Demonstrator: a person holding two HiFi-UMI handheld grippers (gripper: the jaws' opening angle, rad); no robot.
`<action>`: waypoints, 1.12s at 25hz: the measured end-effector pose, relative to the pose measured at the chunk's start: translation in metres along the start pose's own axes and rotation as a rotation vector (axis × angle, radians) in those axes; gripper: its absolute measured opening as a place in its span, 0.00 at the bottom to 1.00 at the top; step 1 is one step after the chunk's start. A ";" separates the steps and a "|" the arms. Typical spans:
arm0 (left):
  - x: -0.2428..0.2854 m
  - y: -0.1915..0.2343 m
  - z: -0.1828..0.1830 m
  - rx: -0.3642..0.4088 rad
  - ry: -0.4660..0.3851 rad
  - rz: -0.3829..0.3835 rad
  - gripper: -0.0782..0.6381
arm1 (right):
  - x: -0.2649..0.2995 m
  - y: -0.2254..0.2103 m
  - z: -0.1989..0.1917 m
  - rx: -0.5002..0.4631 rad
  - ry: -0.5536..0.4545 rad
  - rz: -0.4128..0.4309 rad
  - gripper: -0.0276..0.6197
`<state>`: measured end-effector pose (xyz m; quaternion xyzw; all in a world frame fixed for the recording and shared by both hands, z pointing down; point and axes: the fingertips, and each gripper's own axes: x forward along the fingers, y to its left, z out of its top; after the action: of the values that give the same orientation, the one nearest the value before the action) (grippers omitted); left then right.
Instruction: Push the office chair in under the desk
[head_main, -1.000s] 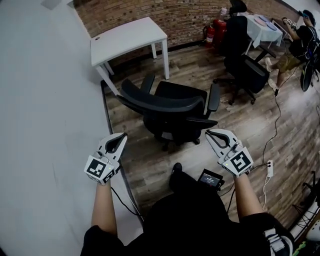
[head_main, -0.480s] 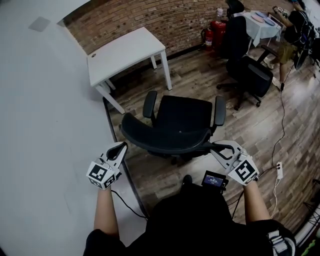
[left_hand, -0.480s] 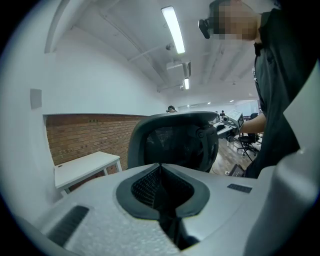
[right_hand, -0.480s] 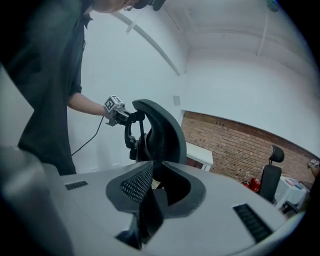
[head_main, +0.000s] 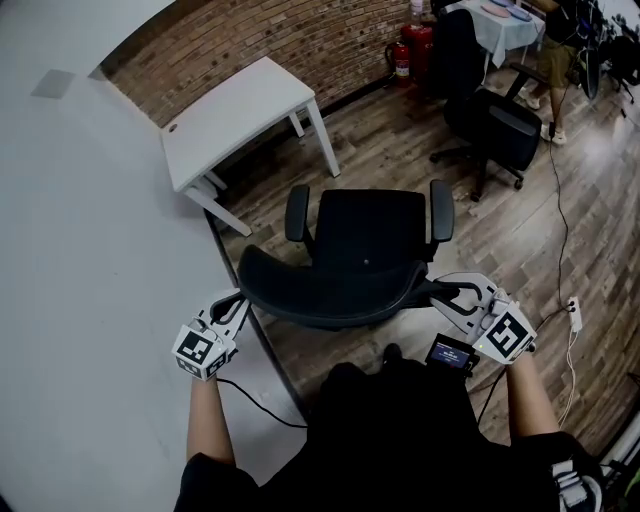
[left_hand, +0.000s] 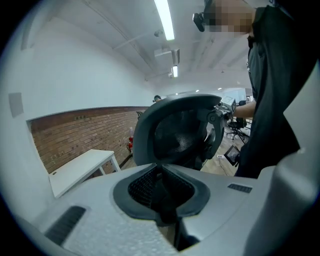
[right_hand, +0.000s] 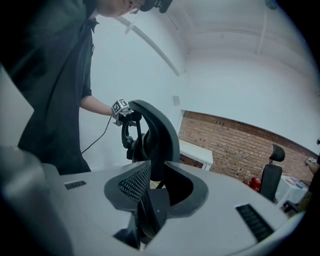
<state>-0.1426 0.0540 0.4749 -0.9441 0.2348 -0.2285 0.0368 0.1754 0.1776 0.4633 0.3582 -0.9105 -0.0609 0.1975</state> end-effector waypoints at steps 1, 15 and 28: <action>0.002 0.002 -0.003 0.015 0.015 -0.015 0.14 | -0.001 -0.001 0.000 -0.001 0.000 -0.003 0.18; 0.032 0.028 -0.041 0.365 0.204 -0.357 0.43 | 0.025 0.003 -0.008 0.061 0.076 -0.017 0.37; 0.055 0.037 -0.082 0.551 0.296 -0.633 0.43 | 0.034 0.016 -0.029 -0.128 0.416 0.033 0.44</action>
<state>-0.1517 -0.0009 0.5650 -0.8815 -0.1329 -0.4152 0.1814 0.1544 0.1671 0.5044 0.3350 -0.8501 -0.0405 0.4044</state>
